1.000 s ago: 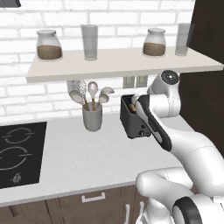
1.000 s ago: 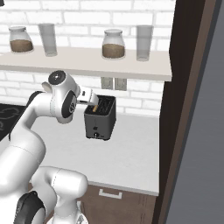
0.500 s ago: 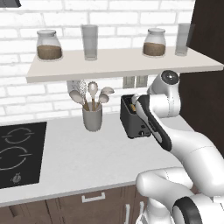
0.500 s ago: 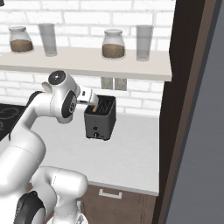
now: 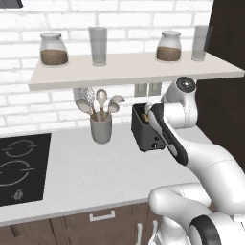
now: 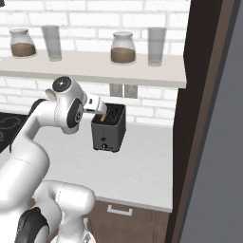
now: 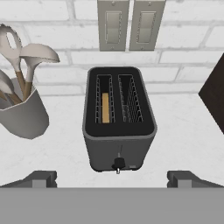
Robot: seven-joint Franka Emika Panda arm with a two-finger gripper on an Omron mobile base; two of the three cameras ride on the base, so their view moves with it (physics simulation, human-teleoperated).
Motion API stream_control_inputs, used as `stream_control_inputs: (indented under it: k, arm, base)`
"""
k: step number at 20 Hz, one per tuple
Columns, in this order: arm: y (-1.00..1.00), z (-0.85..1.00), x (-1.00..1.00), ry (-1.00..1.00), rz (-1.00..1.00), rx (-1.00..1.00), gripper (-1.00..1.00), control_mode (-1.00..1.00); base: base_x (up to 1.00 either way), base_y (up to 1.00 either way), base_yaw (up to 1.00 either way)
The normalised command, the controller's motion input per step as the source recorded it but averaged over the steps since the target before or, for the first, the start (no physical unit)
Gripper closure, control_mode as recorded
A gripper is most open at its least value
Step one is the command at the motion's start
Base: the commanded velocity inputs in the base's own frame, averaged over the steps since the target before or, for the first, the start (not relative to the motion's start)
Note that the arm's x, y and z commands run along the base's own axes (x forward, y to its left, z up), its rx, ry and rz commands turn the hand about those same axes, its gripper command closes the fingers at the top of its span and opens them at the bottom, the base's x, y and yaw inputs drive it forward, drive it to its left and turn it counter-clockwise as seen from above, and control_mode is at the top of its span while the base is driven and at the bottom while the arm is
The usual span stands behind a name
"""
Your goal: Start the toaster. Once the lever pops up, take the bread to the plate on the dining counter.
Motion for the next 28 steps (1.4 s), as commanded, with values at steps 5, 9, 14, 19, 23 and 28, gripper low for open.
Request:
stream_control_inputs:
  k: [5, 9, 14, 19, 23, 28]
  arm:
    - [0.0, 0.0, 0.0, 0.0, 0.0, 0.0, -1.0, -1.0]
    - [0.0, 0.0, 0.0, 0.0, 0.0, 0.0, -1.0, -1.0]
    - [0.0, 0.0, 0.0, 0.0, 0.0, 0.0, -1.0, -1.0]
    - [0.0, 0.0, 0.0, 0.0, 0.0, 0.0, -1.0, -1.0]
    - [0.0, 0.0, 0.0, 0.0, 0.0, 0.0, -1.0, -1.0]
    - [0.0, 0.0, 0.0, 0.0, 0.0, 0.0, -1.0, -1.0]
  base:
    - [0.0, 0.0, 0.0]
    - [0.0, 0.0, 0.0]
    - [0.0, 0.0, 0.0]
    - [0.0, 0.0, 0.0]
    - [0.0, 0.0, 0.0]
    - [0.0, 0.0, 0.0]
